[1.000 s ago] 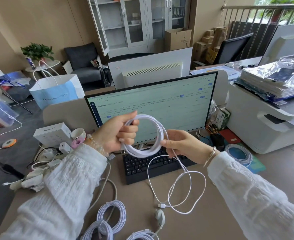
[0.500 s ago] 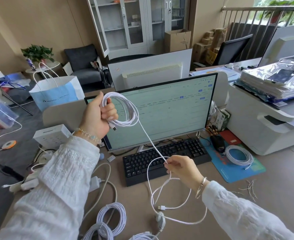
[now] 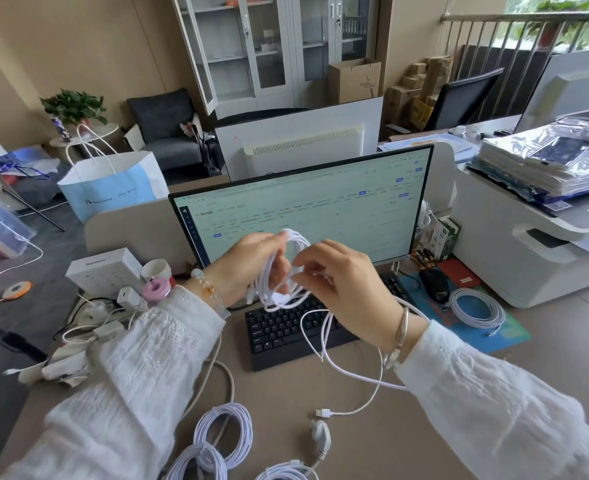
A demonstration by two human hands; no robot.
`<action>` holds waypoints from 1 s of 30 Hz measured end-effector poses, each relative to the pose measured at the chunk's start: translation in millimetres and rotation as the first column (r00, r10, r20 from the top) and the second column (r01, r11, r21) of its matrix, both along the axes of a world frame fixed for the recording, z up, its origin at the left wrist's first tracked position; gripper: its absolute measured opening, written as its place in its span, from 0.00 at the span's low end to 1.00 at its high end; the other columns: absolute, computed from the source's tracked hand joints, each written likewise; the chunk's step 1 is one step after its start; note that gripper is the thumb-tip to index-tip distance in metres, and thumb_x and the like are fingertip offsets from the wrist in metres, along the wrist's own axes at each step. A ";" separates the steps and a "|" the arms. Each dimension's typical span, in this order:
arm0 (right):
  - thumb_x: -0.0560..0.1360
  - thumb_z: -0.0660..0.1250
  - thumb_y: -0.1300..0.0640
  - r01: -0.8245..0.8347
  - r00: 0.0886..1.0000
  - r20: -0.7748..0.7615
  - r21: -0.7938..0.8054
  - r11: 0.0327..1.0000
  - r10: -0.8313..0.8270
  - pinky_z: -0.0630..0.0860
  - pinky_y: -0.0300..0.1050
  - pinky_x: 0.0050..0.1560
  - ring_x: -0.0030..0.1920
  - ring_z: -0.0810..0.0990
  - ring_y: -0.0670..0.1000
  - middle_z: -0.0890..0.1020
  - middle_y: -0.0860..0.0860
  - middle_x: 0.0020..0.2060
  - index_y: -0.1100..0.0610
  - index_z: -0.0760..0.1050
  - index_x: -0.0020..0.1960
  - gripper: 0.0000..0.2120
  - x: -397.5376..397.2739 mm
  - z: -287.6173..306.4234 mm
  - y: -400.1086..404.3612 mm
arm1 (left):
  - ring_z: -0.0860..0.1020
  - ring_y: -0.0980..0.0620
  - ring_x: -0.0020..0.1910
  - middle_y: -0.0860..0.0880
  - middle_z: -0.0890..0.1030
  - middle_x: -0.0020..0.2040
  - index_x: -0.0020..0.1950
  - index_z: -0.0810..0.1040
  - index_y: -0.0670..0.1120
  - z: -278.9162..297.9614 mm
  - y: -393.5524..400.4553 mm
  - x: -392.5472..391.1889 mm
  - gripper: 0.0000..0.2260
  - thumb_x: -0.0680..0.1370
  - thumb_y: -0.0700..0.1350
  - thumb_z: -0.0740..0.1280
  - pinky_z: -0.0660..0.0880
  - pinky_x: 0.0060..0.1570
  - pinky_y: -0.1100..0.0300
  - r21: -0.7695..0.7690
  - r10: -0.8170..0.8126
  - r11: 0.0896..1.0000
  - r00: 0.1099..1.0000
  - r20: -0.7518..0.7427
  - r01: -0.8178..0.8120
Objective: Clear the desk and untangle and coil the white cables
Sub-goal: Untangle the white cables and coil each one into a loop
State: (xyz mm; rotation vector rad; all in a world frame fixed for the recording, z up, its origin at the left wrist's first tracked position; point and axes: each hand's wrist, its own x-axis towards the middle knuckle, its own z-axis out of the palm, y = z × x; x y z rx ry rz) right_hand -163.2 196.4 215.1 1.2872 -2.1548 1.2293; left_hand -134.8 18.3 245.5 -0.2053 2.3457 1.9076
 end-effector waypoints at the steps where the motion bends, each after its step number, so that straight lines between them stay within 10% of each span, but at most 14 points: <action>1: 0.74 0.71 0.59 0.015 1.000 -0.007 -0.007 1.000 -0.015 0.78 0.42 0.40 0.36 0.79 0.48 0.80 0.50 0.39 0.60 0.78 0.46 0.05 -2.7 4.5 -0.1 | 0.78 0.48 0.26 0.46 0.78 0.29 0.43 0.74 0.38 0.9 5.8 2.8 0.16 0.84 0.48 0.57 0.77 0.30 0.56 -0.012 -0.045 0.999 0.999 0.027 0.046; 11: 0.68 0.76 0.52 0.071 0.960 0.270 -0.001 0.998 -0.068 0.68 0.33 0.32 0.30 0.73 0.44 0.76 0.44 0.31 0.57 0.74 0.38 0.13 -15.6 15.4 17.0 | 0.57 0.60 0.16 0.55 0.59 0.20 0.39 0.68 0.45 6.6 21.4 10.3 0.14 0.81 0.51 0.56 0.56 0.16 0.67 0.469 -0.328 0.871 0.885 0.330 0.148; 17: 0.70 0.71 0.44 -0.062 0.756 0.640 -0.135 0.989 0.135 0.80 0.54 0.41 0.33 0.79 0.54 0.81 0.60 0.35 0.64 0.76 0.46 0.21 -23.8 -1.0 31.4 | 0.57 0.60 0.15 0.55 0.59 0.20 0.38 0.67 0.45 21.2 11.0 5.8 0.13 0.79 0.50 0.58 0.54 0.15 0.68 0.481 -0.324 0.864 0.895 0.307 0.148; 22: 0.76 0.69 0.58 -0.098 0.767 0.640 0.055 0.994 0.040 0.79 0.45 0.55 0.50 0.83 0.47 0.85 0.48 0.47 0.55 0.80 0.54 0.07 -35.6 -29.1 43.6 | 0.58 0.61 0.15 0.56 0.59 0.20 0.38 0.67 0.45 35.6 -3.7 -0.1 0.13 0.78 0.50 0.59 0.53 0.16 0.67 0.514 -0.252 0.851 0.940 0.229 0.103; 26: 0.74 0.69 0.61 -0.043 0.853 0.507 0.306 0.951 -0.124 0.79 0.41 0.52 0.45 0.82 0.41 0.84 0.42 0.48 0.50 0.81 0.54 0.11 -35.5 -39.8 42.3 | 0.56 0.61 0.15 0.55 0.60 0.20 0.38 0.68 0.45 42.3 -9.3 -4.1 0.13 0.79 0.51 0.58 0.52 0.16 0.67 0.549 -0.210 0.832 0.960 0.186 0.075; 30: 0.72 0.69 0.70 0.097 0.758 0.631 0.140 0.985 -0.164 0.81 0.43 0.49 0.39 0.85 0.48 0.80 0.51 0.53 0.54 0.78 0.54 0.15 -31.6 -46.7 37.3 | 0.57 0.61 0.15 0.55 0.59 0.20 0.38 0.67 0.46 43.2 -10.8 -6.0 0.13 0.78 0.51 0.59 0.52 0.16 0.67 0.503 -0.164 0.862 0.972 0.169 0.058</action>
